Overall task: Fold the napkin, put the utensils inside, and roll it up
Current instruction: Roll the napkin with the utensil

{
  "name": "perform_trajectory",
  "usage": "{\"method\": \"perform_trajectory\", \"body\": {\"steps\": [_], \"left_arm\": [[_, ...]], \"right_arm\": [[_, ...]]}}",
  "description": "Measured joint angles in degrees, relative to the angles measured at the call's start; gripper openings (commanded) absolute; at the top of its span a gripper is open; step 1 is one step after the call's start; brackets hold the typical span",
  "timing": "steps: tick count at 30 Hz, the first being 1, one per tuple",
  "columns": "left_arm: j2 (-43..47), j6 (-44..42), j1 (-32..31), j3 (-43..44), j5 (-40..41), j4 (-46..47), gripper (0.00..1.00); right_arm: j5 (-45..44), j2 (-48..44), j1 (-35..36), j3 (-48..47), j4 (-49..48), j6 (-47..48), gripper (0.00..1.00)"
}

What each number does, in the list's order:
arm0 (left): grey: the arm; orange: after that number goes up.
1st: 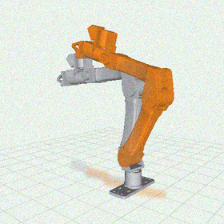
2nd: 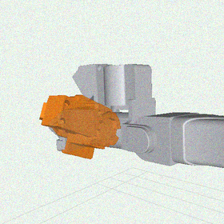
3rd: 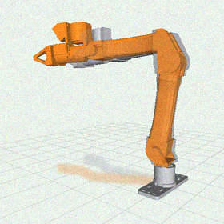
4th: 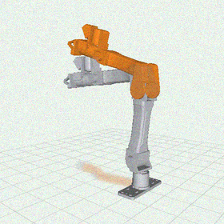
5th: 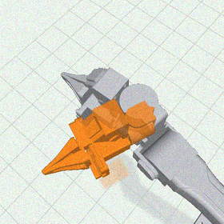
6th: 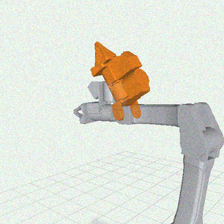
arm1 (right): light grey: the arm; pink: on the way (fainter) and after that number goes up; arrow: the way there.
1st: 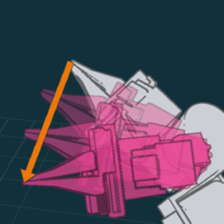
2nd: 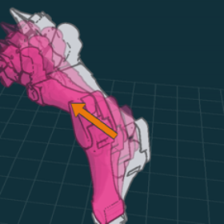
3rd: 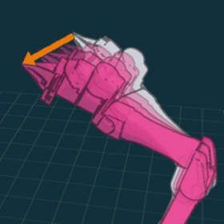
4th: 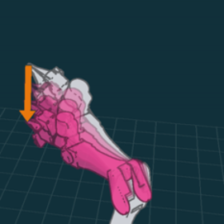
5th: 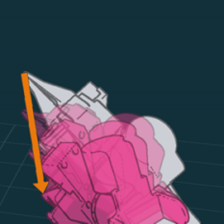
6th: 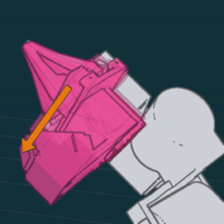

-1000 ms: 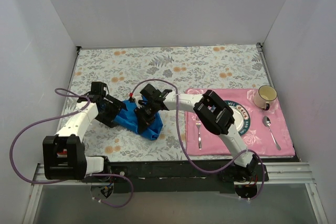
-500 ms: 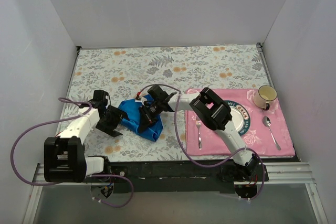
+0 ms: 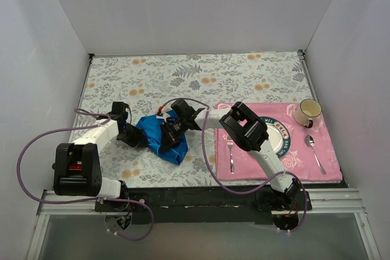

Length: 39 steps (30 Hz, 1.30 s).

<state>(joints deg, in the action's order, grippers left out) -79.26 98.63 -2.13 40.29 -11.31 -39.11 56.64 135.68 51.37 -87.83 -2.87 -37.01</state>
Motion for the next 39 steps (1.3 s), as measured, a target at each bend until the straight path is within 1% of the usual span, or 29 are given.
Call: {"method": "perform_trajectory", "body": {"steps": [2, 3, 6, 8, 9, 12, 13, 15, 17, 20, 25, 32, 35, 36, 38, 39], "left_arm": [[-1.4, -1.6, 0.1, 1.0, -0.3, -0.7, 0.0], [-2.3, -2.5, 0.2, 1.9, -0.6, -1.3, 0.0], [-4.9, -5.3, 0.6, 3.8, -1.4, -2.3, 0.0], [-6.9, -6.6, 0.9, 4.3, -1.2, -2.7, 0.0], [-7.8, -7.0, 1.0, 4.7, -1.7, -3.1, 0.0], [-9.0, -8.1, 1.3, 5.8, -2.4, -4.1, 0.0], [-9.9, -8.6, 1.4, 6.6, -2.8, -4.7, 0.0], [-11.7, -9.3, 1.6, 8.3, -3.4, -6.3, 0.0], [-12.9, -9.9, 1.7, 9.4, -3.8, -7.4, 0.0], [-13.7, -10.2, 1.6, 10.5, -3.7, -8.7, 0.0], [-14.1, -10.3, 1.6, 11.2, -3.5, -9.5, 0.0], [-14.1, -10.4, 1.7, 11.2, -3.8, -9.6, 0.0], [-14.2, -10.7, 1.7, 11.2, -3.9, -9.7, 0.0], [-14.2, -10.8, 1.7, 11.2, -3.9, -9.7, 0.0], [-14.2, -11.0, 1.8, 11.2, -4.0, -9.7, 0.0], [-14.2, -11.2, 1.8, 11.2, -4.0, -9.7, 0.0]], "right_arm": [[-0.5, -0.4, 0.0, -0.5, 2.2, 1.7, 0.46], [-0.9, -0.9, -0.1, -1.3, 4.4, 3.2, 0.56], [-4.0, -2.4, 0.0, -5.3, 12.9, 10.7, 0.66], [-7.6, -3.5, 0.0, -8.1, 18.8, 16.7, 0.71], [-9.7, -4.3, 0.0, -9.0, 21.3, 19.5, 0.75], [-16.4, -8.0, 0.3, -9.3, 26.8, 26.4, 0.82], [-19.2, -10.1, 0.5, -8.8, 27.9, 28.9, 0.83], [-24.9, -13.8, 1.6, -7.5, 28.6, 33.1, 0.87], [-29.9, -17.1, 3.5, -6.2, 28.7, 36.9, 0.88], [-38.0, -21.0, 8.3, -3.8, 27.2, 43.0, 0.88], [-46.9, -21.5, 15.2, -1.0, 25.2, 49.5, 0.87], [-61.3, -19.5, 19.7, 2.8, 20.5, 54.7, 0.8], [-65.0, -17.7, 20.3, 3.5, 18.8, 55.9, 0.73], [-65.4, -17.2, 20.3, 3.3, 17.8, 56.1, 0.65], [-66.3, -16.5, 20.4, 2.6, 17.2, 56.7, 0.54], [-66.3, -15.8, 20.4, 2.1, 17.2, 56.8, 0.44]]}}
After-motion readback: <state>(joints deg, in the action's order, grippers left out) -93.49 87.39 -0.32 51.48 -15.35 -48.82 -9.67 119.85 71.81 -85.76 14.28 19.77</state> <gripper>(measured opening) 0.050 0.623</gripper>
